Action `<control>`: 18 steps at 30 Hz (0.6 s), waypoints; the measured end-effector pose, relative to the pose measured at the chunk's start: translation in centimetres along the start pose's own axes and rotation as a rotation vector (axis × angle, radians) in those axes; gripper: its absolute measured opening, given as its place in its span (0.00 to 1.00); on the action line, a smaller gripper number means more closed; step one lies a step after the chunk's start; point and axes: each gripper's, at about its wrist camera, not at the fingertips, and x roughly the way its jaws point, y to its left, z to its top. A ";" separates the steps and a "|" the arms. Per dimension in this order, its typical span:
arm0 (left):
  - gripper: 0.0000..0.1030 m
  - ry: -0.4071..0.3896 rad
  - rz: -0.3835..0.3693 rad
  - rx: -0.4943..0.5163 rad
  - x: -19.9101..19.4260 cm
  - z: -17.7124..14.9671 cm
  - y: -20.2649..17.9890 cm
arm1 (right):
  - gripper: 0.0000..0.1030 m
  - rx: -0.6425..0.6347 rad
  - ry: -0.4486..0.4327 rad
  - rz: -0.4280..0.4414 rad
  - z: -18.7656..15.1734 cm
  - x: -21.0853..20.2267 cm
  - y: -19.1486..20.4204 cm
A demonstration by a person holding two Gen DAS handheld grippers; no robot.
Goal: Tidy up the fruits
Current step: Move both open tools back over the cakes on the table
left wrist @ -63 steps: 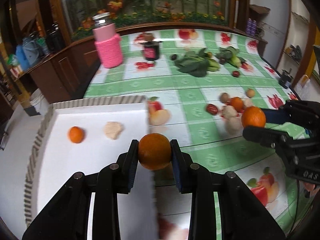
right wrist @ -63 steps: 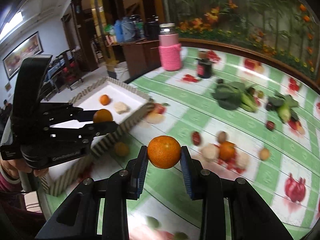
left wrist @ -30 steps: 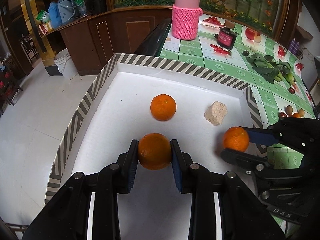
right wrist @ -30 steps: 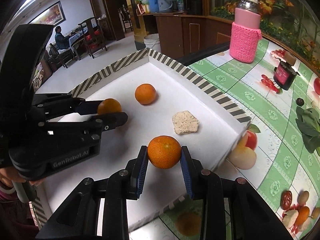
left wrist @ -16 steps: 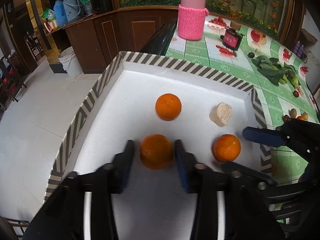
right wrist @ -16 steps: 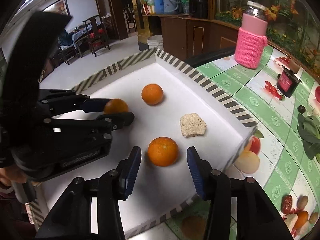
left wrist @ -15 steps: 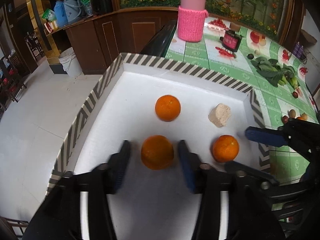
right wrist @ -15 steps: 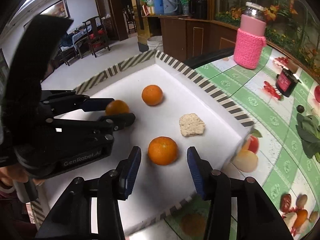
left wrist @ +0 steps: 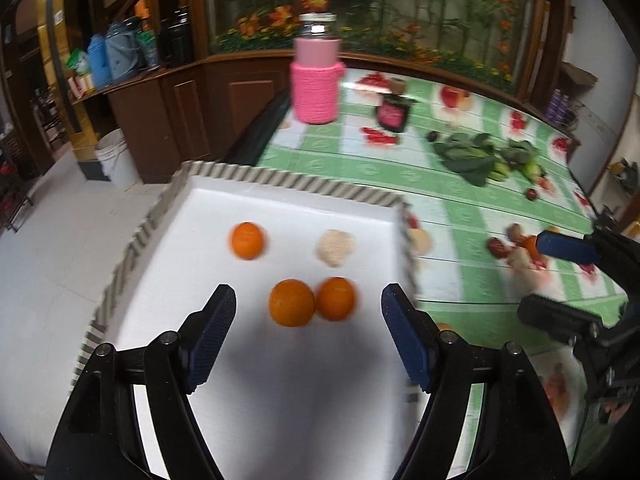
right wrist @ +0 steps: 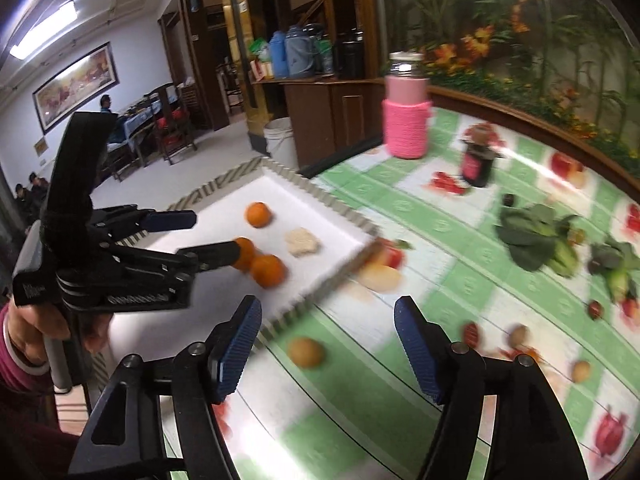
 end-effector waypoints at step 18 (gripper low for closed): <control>0.73 0.056 -0.154 0.210 1.3 -0.6 -12.3 | 0.70 0.189 0.092 -0.235 -9.3 -5.8 -12.3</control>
